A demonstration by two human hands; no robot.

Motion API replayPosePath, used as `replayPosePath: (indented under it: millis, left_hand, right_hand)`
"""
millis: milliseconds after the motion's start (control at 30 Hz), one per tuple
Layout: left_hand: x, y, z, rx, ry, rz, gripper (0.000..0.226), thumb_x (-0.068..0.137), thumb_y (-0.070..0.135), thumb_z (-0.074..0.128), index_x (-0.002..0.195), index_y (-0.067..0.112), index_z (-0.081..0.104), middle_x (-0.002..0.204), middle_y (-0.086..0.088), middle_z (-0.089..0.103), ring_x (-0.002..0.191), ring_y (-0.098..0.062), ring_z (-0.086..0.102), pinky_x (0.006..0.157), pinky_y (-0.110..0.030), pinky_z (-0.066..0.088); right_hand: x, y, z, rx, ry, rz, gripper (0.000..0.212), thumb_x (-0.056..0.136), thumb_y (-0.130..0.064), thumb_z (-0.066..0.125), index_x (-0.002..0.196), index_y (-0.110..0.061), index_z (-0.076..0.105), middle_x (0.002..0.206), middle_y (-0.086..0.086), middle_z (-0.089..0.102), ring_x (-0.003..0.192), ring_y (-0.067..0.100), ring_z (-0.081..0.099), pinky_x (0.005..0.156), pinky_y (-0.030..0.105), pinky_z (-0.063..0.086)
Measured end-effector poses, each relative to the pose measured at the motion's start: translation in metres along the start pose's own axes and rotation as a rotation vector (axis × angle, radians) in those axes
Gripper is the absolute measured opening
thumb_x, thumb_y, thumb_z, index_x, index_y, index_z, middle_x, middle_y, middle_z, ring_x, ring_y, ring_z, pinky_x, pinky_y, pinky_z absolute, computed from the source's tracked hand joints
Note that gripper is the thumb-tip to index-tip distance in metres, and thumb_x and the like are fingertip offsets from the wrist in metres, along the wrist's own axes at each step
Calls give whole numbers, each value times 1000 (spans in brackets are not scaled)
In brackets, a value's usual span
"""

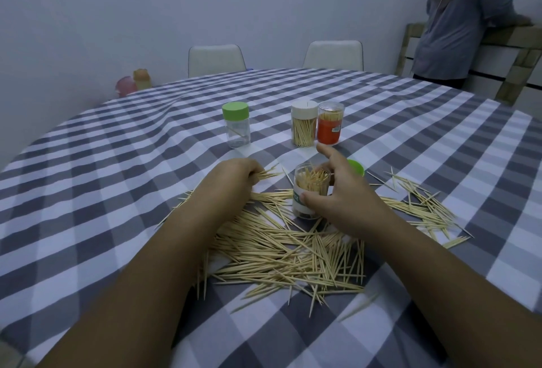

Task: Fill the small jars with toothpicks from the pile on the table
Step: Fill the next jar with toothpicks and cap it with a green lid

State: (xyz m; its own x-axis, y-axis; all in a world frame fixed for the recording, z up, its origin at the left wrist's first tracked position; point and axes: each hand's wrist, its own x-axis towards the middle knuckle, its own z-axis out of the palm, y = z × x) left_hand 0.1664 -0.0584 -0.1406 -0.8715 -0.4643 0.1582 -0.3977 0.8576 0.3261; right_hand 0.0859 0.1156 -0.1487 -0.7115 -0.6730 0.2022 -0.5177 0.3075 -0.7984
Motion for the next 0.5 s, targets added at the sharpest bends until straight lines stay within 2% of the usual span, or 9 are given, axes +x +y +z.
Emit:
replayPosePath:
  millis: [133,233,300,367,433,500]
  left_hand:
    - [0,-5,3,-237,100,-4,16,98,15,47,104,16,62,101,-2,65,91,-19,57,69,-28,42]
    - [2,-6,5,-424,157,-28,14,98,16,49,97,17,63,93,5,65,88,-13,58,67,-22,41]
    - [3,-4,5,-670,189,-64,13,97,15,51,94,17,64,90,3,68,89,-11,64,74,-21,48]
    - [5,-3,4,-917,215,-102,13,97,12,52,101,15,64,89,-2,71,93,-13,68,84,-27,53]
    - [6,-5,4,-1038,232,-117,17,97,11,51,110,13,62,87,1,73,97,-15,68,91,-33,51]
    - [7,-4,3,-1175,222,-124,17,98,10,49,109,15,62,81,5,74,102,-17,67,95,-35,49]
  right_hand:
    - [-2,0,4,-15,-8,-26,81,85,-25,67,147,-38,15,138,-1,39,114,15,50,97,38,48]
    - [-3,-1,7,-33,-14,-48,79,85,-26,66,146,-38,17,136,0,40,114,17,51,97,40,48]
    - [-3,-1,9,-35,-21,-65,79,85,-26,66,146,-37,18,138,2,39,119,19,49,99,42,46]
    - [-3,-1,11,-42,-24,-83,79,85,-26,66,147,-35,18,142,1,37,124,18,45,101,42,44]
    - [-3,0,11,-44,-26,-93,79,85,-27,66,147,-35,18,144,0,35,125,17,43,102,42,44]
    - [-3,0,12,-33,-29,-94,79,85,-27,65,147,-36,18,144,-1,35,125,16,44,102,41,44]
